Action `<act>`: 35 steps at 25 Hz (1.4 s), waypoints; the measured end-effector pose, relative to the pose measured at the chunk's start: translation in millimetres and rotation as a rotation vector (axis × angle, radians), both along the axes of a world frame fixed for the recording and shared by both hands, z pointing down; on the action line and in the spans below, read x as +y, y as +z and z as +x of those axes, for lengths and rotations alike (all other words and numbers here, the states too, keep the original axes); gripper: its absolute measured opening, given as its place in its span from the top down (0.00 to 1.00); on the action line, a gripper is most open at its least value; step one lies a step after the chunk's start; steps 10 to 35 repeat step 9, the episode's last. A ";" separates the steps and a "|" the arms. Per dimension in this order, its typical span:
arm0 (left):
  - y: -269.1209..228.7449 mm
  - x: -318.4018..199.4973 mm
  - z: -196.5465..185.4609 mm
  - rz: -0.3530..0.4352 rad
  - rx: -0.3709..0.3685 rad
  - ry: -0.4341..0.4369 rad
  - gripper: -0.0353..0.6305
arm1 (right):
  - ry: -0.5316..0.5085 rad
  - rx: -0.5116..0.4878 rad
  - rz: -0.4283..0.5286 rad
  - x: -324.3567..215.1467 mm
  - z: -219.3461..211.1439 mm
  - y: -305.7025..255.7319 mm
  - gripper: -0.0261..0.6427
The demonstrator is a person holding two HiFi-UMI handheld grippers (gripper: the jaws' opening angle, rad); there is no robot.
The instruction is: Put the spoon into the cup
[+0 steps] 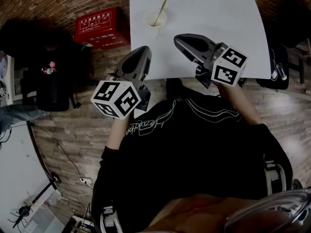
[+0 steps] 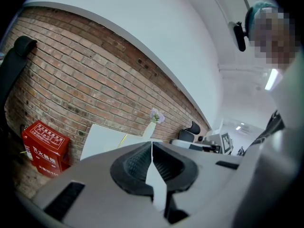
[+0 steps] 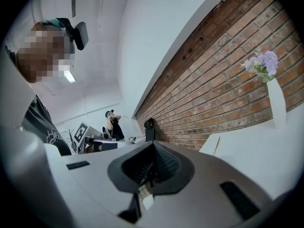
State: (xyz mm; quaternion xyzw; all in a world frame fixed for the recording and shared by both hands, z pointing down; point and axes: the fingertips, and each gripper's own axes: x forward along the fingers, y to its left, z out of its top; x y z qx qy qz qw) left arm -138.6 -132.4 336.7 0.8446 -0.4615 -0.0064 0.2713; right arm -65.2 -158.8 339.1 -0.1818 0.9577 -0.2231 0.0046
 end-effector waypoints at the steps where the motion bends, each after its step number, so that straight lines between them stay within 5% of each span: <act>1: 0.2 -0.4 0.0 0.000 0.000 -0.001 0.94 | 0.001 0.001 0.000 -0.6 0.3 0.4 0.97; 35: 3.5 -3.6 2.1 -0.005 -0.004 0.003 0.94 | 0.008 0.000 -0.012 -6.3 2.6 5.6 0.97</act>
